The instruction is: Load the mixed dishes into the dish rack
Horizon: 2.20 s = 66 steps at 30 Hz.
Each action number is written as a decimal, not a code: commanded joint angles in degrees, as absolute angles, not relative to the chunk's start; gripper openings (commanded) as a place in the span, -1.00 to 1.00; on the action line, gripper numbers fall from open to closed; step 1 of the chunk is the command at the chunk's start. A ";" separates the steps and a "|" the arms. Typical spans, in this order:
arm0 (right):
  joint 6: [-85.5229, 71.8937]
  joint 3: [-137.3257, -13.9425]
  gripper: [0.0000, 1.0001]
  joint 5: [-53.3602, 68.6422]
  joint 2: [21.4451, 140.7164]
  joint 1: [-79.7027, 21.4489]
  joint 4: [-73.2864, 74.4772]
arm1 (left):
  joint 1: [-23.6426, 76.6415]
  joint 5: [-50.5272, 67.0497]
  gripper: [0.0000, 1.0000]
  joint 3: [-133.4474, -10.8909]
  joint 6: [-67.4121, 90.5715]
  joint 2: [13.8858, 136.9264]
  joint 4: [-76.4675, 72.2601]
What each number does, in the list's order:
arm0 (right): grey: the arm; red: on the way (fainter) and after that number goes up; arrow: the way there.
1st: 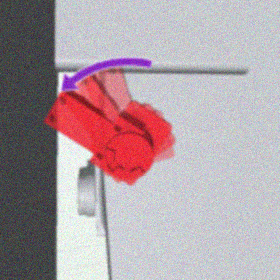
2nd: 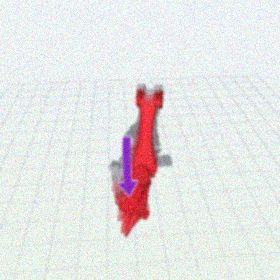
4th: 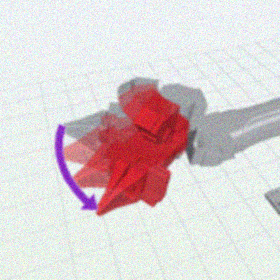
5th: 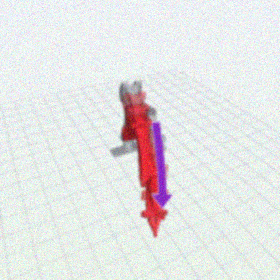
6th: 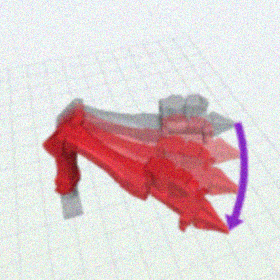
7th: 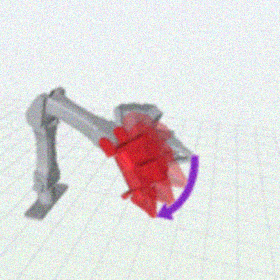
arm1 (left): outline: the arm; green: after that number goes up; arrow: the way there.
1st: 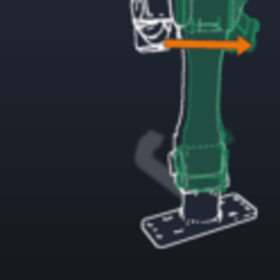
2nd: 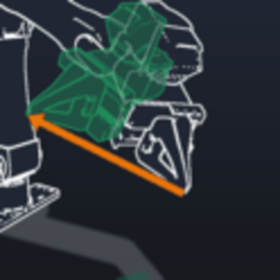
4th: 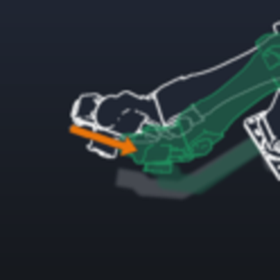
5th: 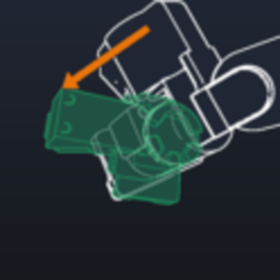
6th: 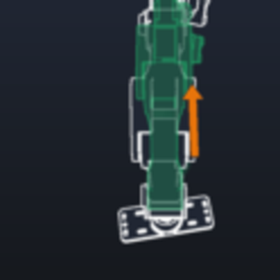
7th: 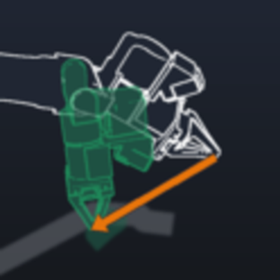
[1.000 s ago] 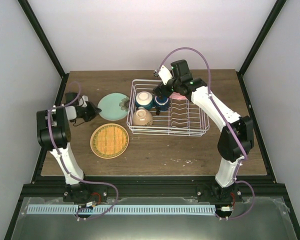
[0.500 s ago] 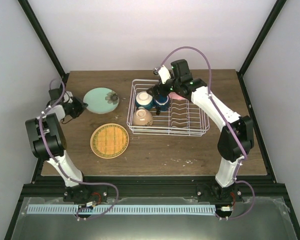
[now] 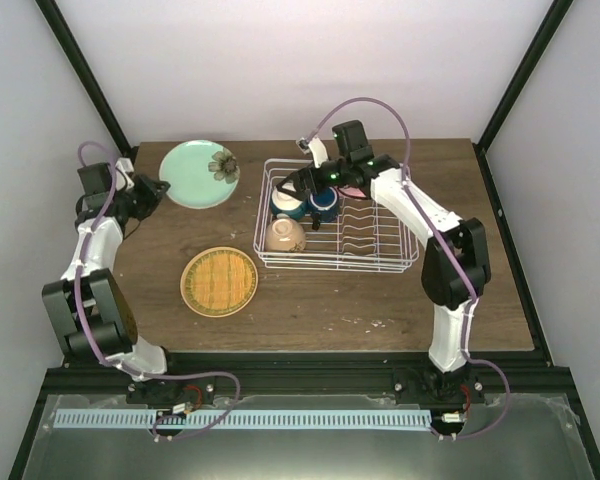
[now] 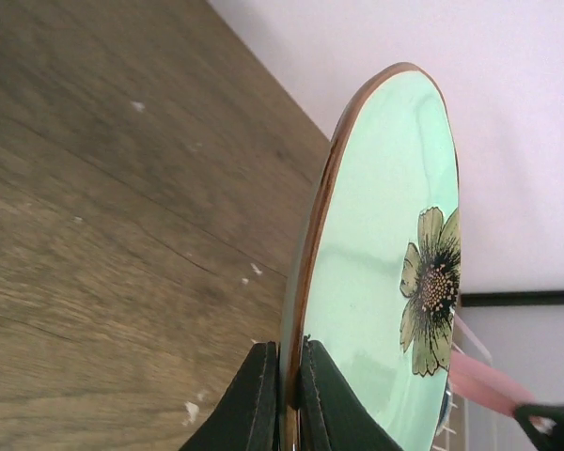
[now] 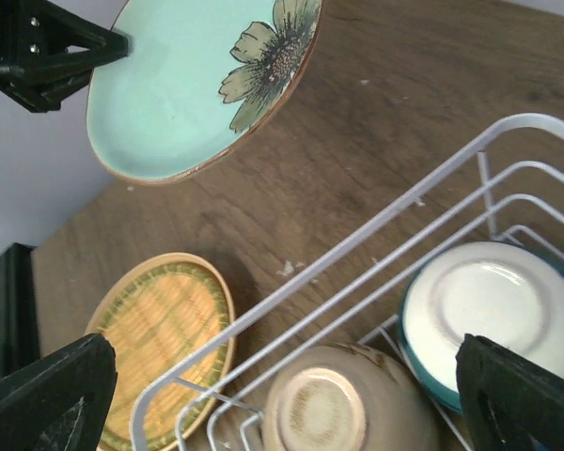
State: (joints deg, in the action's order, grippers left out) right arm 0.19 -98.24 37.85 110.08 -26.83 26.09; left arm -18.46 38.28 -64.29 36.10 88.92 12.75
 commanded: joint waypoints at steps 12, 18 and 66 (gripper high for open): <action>-10.84 -103.79 1.00 55.22 117.32 -27.33 19.46 | -9.06 46.10 -1.00 -55.96 38.35 73.79 9.93; -12.02 -104.16 0.95 58.16 119.07 -27.93 18.22 | -7.15 46.78 -1.00 -53.21 39.51 72.07 8.22; 26.17 -105.68 -0.99 22.05 97.23 -27.86 42.47 | -15.82 48.24 0.91 -70.05 34.10 77.37 16.91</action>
State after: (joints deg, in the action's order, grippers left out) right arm 16.78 -104.51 28.77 105.91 -28.23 42.37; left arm -15.62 46.24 -68.62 35.31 75.09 15.66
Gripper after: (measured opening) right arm 0.137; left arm 0.955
